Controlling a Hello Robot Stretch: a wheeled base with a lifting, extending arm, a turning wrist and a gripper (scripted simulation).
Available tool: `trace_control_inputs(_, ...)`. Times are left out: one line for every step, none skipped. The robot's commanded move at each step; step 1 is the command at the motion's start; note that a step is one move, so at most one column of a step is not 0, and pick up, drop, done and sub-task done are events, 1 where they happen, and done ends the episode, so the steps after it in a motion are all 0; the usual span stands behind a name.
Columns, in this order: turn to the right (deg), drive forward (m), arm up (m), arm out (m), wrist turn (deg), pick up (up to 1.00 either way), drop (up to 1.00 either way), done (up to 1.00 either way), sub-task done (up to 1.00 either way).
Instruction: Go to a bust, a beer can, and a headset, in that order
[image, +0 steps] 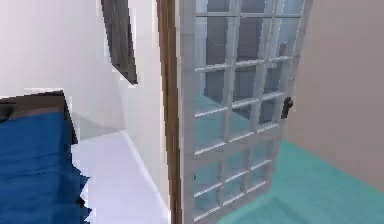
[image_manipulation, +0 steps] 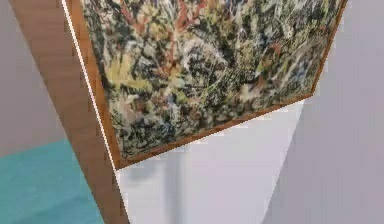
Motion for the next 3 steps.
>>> trace_control_inputs(-45.0,0.0,0.0,0.0,0.0,0.0,0.0,0.0,0.0)
trace_control_inputs(-45.0,0.0,0.0,0.0,0.0,0.0,0.0,0.0,0.0)
trace_control_inputs(-33.0,0.0,0.0,0.0,0.0,0.0,0.0,0.0,0.0)
